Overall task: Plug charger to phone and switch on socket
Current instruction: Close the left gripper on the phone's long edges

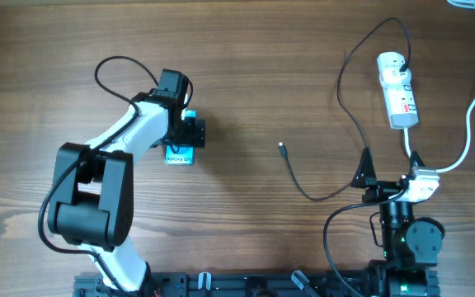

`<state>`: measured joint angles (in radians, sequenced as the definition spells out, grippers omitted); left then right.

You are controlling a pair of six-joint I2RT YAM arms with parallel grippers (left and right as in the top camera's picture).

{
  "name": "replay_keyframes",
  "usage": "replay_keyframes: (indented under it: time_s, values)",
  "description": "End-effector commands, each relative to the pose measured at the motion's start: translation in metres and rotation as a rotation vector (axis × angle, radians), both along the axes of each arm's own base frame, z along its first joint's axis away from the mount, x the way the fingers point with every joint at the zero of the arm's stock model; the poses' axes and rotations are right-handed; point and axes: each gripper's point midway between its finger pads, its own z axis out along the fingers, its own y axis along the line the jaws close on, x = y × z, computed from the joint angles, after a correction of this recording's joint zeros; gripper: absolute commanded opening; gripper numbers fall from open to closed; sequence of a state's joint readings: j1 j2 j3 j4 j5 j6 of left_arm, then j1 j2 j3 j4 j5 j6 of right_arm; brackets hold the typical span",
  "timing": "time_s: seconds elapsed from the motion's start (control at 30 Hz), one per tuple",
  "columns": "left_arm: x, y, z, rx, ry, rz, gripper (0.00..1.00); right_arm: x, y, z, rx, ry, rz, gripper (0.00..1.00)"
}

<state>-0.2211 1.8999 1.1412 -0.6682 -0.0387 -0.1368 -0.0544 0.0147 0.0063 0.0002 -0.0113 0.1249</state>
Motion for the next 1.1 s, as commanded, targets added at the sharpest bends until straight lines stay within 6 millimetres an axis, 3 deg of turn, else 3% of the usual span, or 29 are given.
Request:
replay_keyframes:
  time_s: [0.0,0.13,0.47,0.83,0.9,1.0,1.07]
  values:
    - [-0.033,-0.002,-0.035,-0.028,0.149,0.005,1.0,0.0,0.001,0.001,-0.02,-0.006,0.009,1.0]
    - [-0.029,0.011,-0.035,0.051,0.13,-0.048,1.0,0.0,0.001,0.001,-0.02,-0.006,0.009,1.0]
    - [-0.02,0.006,-0.035,0.033,0.091,-0.047,0.98,0.0,0.001,0.001,-0.02,-0.006,0.009,1.0]
    - [-0.019,0.006,-0.035,0.032,0.088,-0.047,0.75,0.0,0.001,0.0,-0.02,-0.002,0.009,1.0]
    - [-0.019,0.006,-0.035,0.032,0.088,-0.047,0.75,0.0,0.001,0.0,-0.02,-0.002,0.009,1.0]
    - [-0.019,0.006,-0.035,0.033,0.088,-0.047,0.6,0.0,0.001,0.0,-0.02,0.0,0.009,1.0]
    - [-0.019,0.006,-0.035,0.032,0.088,-0.047,0.59,0.0,0.001,0.0,-0.019,0.0,0.009,1.0]
